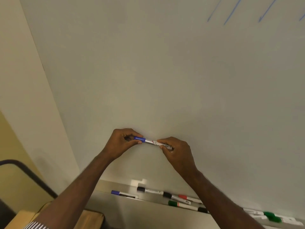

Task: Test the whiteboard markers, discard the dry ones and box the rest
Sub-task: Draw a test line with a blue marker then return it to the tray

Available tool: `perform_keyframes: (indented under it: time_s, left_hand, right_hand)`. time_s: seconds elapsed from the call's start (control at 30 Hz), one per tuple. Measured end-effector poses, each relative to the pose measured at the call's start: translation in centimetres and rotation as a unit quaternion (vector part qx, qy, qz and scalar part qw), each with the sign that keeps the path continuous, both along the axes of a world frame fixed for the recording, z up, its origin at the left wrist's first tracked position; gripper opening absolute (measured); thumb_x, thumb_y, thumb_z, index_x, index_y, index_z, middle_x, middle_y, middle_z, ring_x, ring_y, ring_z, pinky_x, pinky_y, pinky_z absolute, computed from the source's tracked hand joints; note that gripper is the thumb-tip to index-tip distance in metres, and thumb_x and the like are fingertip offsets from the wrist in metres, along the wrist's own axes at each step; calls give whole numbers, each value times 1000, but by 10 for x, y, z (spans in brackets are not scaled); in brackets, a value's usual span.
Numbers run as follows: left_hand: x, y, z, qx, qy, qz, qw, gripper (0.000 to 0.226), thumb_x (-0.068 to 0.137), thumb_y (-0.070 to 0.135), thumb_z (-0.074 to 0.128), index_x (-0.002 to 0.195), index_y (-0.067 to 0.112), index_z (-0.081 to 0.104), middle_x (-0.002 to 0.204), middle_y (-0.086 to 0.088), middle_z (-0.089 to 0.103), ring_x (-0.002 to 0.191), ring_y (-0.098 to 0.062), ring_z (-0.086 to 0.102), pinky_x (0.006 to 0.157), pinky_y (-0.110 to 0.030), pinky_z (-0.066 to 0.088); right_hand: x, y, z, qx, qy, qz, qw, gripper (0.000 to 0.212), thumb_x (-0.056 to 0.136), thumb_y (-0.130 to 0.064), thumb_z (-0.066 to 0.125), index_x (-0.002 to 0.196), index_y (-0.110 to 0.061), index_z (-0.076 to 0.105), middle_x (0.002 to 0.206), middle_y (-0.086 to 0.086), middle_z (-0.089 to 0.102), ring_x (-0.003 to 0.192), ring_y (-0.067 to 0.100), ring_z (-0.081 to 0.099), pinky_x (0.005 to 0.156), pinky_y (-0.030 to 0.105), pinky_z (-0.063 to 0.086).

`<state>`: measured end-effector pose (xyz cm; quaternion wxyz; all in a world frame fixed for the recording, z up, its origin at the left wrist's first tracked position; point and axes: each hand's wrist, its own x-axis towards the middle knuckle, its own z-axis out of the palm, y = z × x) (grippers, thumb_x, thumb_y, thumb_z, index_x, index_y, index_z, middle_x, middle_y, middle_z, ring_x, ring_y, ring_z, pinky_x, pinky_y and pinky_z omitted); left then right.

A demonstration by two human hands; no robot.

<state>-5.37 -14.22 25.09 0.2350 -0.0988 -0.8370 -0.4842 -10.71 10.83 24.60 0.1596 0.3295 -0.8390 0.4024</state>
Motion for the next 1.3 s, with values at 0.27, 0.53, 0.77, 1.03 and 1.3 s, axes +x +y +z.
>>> perform_keyframes:
  time_s: [0.27, 0.53, 0.77, 1.03, 1.3]
  left_hand:
    - [11, -8, -76, 1, -48, 29, 998, 19, 80, 19, 84, 98, 23, 81, 90, 9, 77, 80, -16, 72, 75, -35, 59]
    - [29, -18, -160, -59, -147, 45, 986, 14, 84, 38, 78, 97, 37, 76, 88, 14, 75, 79, -9, 69, 74, -35, 58]
    - [46, -34, -216, -91, -238, 71, 964, 14, 90, 25, 75, 96, 37, 72, 94, 16, 72, 87, -2, 65, 79, -28, 57]
    - [51, -51, -260, -110, -294, 157, 936, 12, 91, 30, 72, 102, 27, 76, 104, 8, 71, 95, -11, 64, 88, -30, 54]
    - [47, -60, -272, -140, -308, 202, 919, 22, 96, 22, 64, 115, 17, 75, 114, -5, 73, 104, -23, 64, 94, -32, 48]
  right_hand:
    - [9, -9, -71, 21, -57, 1, 998, 22, 91, -14, 72, 107, -28, 78, 98, -13, 74, 89, 6, 67, 81, 29, 56]
    - [26, -21, -145, 147, -129, 11, 981, 29, 93, -25, 57, 115, -23, 76, 106, -5, 73, 96, 18, 69, 82, 25, 49]
    - [40, -45, -194, 227, -179, 25, 957, 36, 99, -23, 53, 132, -27, 68, 126, -5, 69, 114, 17, 61, 94, 24, 42]
    - [47, -82, -226, 240, -192, 20, 951, 34, 100, -11, 55, 130, -20, 68, 127, 2, 69, 117, 23, 59, 100, 30, 44]
    - [41, -108, -241, 268, -205, 25, 941, 37, 95, -6, 59, 130, -14, 67, 128, 8, 63, 119, 26, 56, 101, 34, 46]
